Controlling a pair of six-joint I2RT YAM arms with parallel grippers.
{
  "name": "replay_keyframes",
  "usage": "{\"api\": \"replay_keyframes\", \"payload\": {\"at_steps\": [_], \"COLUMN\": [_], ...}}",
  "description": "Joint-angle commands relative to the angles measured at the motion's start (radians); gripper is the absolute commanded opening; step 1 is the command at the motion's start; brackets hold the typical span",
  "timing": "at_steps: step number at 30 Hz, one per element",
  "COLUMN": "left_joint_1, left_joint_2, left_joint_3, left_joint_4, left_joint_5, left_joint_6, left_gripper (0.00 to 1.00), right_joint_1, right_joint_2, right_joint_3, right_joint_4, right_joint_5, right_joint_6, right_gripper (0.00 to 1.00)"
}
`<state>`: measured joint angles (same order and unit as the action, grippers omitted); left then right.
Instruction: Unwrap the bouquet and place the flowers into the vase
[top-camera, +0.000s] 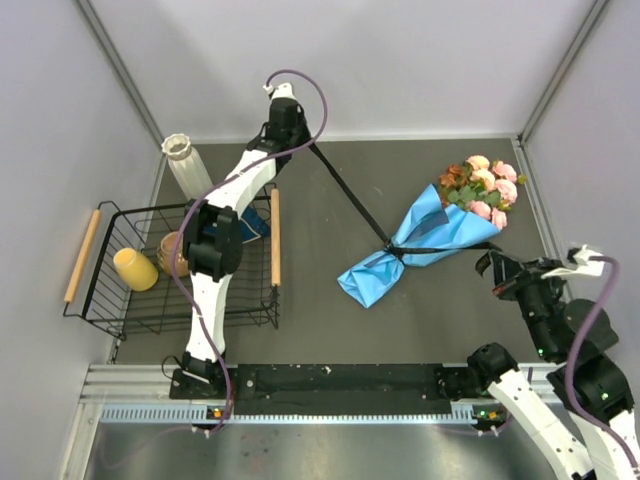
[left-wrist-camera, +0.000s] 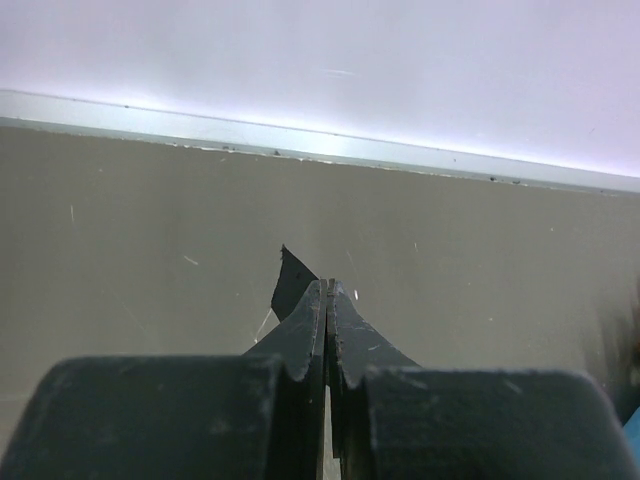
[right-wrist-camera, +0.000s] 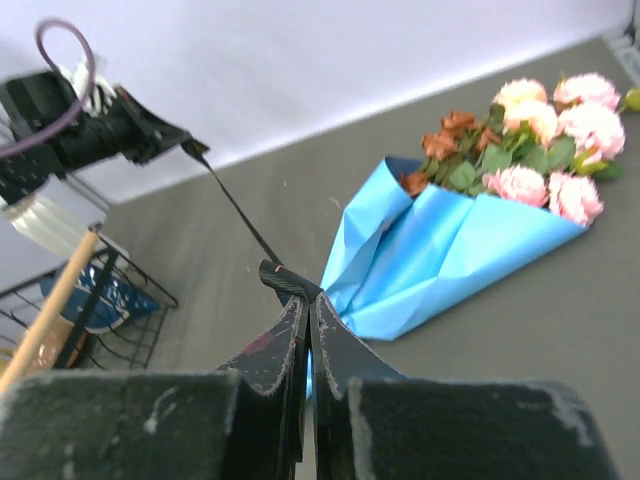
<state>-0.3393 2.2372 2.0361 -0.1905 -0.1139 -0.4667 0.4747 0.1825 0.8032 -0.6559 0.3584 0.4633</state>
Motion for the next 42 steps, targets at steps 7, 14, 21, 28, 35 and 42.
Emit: {"api": "replay_keyframes", "payload": {"at_steps": [7,14,21,28,35,42], "left_joint_1": [0.036,0.036,0.036,0.036,0.004,-0.04], "left_joint_2": [0.035,0.033,-0.001,-0.079,-0.125,-0.2], "left_joint_3": [0.09,0.09,0.105,0.142,0.056,-0.037], "left_joint_4": [0.066,0.062,0.063,0.042,0.005,-0.115], "left_joint_5": [-0.02,-0.012,-0.023,-0.02,0.22,0.276], "left_joint_6": [0.037,0.037,0.059,0.088,0.016,0.065], "left_gripper": [0.0,0.0,0.0,0.0,0.0,0.22], "right_joint_1": [-0.004,-0.004,-0.002,-0.004,-0.004,-0.002], "right_joint_2": [-0.009,0.008,-0.005,-0.029,0.011,0.167], "right_joint_3": [0.186,0.289,0.281,0.284,0.222,0.033], "right_joint_4": [0.032,0.009,-0.039,-0.073,-0.086,0.025], "right_joint_5": [0.071,0.122,0.122,0.103,-0.214,-0.781], "right_joint_6": [-0.09,-0.181,-0.16,-0.144,-0.086,-0.032], "right_gripper": [0.0,0.0,0.0,0.0,0.0,0.0]}}
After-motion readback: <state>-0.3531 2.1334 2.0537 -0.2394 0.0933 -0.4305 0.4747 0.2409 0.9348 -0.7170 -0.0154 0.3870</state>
